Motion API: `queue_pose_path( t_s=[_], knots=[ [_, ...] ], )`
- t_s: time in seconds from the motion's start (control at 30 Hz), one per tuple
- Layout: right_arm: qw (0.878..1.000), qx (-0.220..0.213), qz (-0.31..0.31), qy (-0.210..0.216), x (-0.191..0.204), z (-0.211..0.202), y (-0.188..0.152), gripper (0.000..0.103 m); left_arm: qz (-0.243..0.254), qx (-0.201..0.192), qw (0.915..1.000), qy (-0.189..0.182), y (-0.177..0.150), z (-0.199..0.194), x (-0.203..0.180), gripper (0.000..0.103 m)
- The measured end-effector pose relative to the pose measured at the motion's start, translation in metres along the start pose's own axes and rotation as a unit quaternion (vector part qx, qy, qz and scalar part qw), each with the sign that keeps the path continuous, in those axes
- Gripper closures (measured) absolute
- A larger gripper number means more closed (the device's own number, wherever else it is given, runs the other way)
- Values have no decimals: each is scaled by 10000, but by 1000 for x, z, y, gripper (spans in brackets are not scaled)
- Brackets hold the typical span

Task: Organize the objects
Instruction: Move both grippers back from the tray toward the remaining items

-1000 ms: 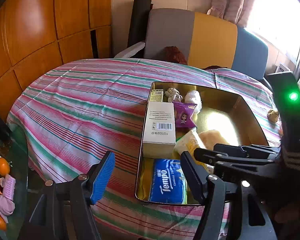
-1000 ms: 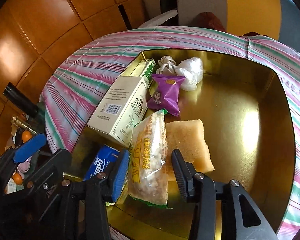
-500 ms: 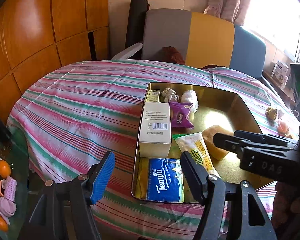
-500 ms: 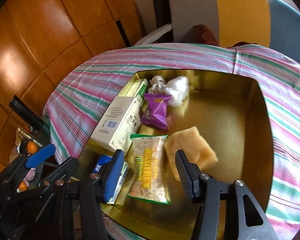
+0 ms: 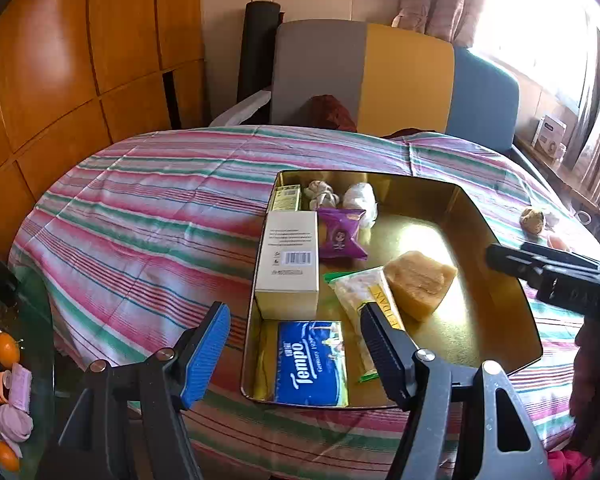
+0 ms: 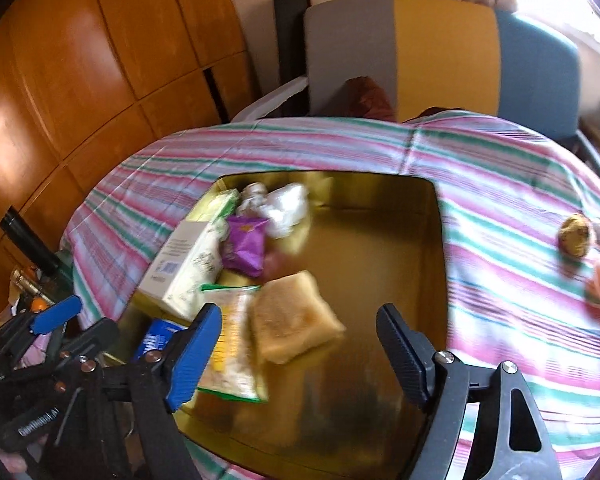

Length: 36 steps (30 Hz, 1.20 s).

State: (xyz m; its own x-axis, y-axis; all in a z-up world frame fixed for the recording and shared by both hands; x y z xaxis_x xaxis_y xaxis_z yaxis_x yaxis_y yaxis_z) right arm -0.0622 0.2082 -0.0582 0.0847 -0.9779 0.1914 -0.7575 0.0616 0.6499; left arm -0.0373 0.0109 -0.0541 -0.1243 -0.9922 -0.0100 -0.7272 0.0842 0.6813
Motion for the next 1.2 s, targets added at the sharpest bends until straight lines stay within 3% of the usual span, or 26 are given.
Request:
queue_pose_path(
  t_s=[0.47, 0.6, 0.8, 0.97, 1.1, 1.2],
  knots=[
    [9922, -178, 653, -1051, -134, -45, 1, 13, 468, -17, 9988, -140, 5, -3, -34, 34],
    [9854, -249, 862, -1448, -180, -63, 2, 13, 626, -67, 9973, -382, 11, -5, -51, 34],
    [9641, -531, 1460, -2155, -264, -94, -1, 10, 828, -64, 9938, -743, 25, -5, -85, 34],
    [9376, -678, 2134, -2659, -331, -112, -25, 8, 1193, -75, 9874, -1035, 40, -4, -129, 35],
    [9107, -766, 3005, -2728, -368, -122, -50, 8, 1441, 65, 9796, -1401, 51, 5, -180, 35],
    [8966, -952, 3546, -2476, -383, -134, -57, 8, 1509, 301, 9724, -1756, 57, 20, -220, 35]
  ],
)
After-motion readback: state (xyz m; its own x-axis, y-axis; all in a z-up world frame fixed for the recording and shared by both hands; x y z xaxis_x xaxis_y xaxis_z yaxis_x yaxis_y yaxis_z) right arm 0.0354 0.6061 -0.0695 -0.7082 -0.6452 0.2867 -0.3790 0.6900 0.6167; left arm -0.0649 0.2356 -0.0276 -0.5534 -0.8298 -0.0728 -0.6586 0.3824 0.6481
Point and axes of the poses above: each gripper's, at about its wrist camera, not at the fingertips, and z roughly the way its jaws point, x to its left, y to its top, the point moved 4 cm from there along z, roughly the way its jaws point, and after that the axes turned 1 degree about y, right-handed, at the moved point
